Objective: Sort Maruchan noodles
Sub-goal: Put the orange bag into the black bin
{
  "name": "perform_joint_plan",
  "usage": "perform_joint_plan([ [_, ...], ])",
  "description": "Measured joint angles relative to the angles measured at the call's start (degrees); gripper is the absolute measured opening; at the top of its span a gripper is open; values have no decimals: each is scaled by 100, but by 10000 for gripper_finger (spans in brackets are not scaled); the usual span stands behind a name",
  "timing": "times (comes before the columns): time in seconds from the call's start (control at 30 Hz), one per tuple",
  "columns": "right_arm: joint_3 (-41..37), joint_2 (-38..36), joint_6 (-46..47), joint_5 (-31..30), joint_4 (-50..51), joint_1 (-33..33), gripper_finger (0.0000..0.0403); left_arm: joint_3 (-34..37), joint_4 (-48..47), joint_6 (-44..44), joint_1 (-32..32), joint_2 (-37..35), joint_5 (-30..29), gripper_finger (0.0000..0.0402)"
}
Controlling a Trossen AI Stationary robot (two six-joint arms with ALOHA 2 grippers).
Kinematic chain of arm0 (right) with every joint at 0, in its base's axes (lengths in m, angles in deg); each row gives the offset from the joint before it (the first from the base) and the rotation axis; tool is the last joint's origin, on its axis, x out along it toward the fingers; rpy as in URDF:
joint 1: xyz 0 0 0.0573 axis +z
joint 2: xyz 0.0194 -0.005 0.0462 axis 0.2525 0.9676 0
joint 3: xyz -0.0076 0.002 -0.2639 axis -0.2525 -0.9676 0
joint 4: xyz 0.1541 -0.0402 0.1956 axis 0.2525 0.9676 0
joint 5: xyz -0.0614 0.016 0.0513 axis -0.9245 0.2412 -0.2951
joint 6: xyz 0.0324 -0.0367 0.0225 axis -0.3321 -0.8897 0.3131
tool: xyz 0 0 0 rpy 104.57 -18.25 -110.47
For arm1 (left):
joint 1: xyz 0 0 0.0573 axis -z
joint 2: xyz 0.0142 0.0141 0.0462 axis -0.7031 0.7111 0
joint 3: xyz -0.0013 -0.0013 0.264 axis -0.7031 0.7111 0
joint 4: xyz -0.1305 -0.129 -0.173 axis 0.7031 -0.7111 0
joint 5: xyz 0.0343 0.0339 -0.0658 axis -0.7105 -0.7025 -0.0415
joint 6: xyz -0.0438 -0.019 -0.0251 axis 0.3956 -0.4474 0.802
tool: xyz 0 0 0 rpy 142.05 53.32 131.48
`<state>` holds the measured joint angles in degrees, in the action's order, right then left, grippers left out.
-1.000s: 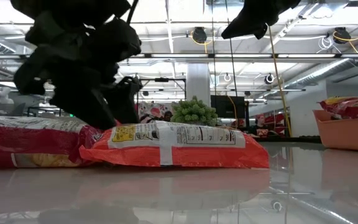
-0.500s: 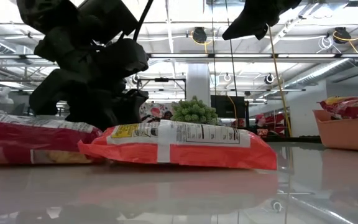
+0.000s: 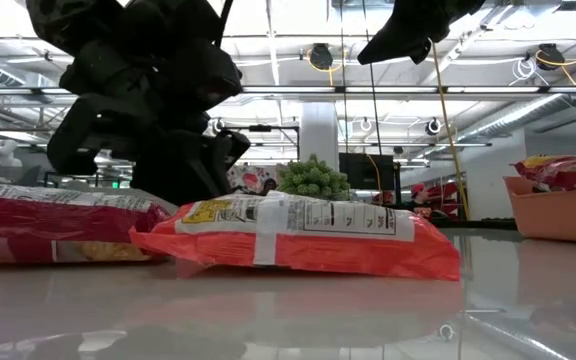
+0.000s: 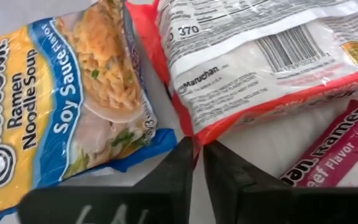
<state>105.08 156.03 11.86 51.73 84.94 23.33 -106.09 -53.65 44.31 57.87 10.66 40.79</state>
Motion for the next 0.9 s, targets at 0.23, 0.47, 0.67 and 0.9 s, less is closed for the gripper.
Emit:
perform_joint_plan([
  [0.23,0,0,-2,0,2,0,4,0,32,-94,-69,-234,-31,5],
  [0.47,-59,105,153,-18,-188,-24,4,0,-216,-81,-36,-964,-484,3],
  [0.67,-284,337,162,111,-873,-120,4,-4,-661,-179,71,-1471,-1210,2],
  [0.9,-306,861,109,1038,-1097,-199,26,-13,-1118,-103,10,-2016,-2157,1],
])
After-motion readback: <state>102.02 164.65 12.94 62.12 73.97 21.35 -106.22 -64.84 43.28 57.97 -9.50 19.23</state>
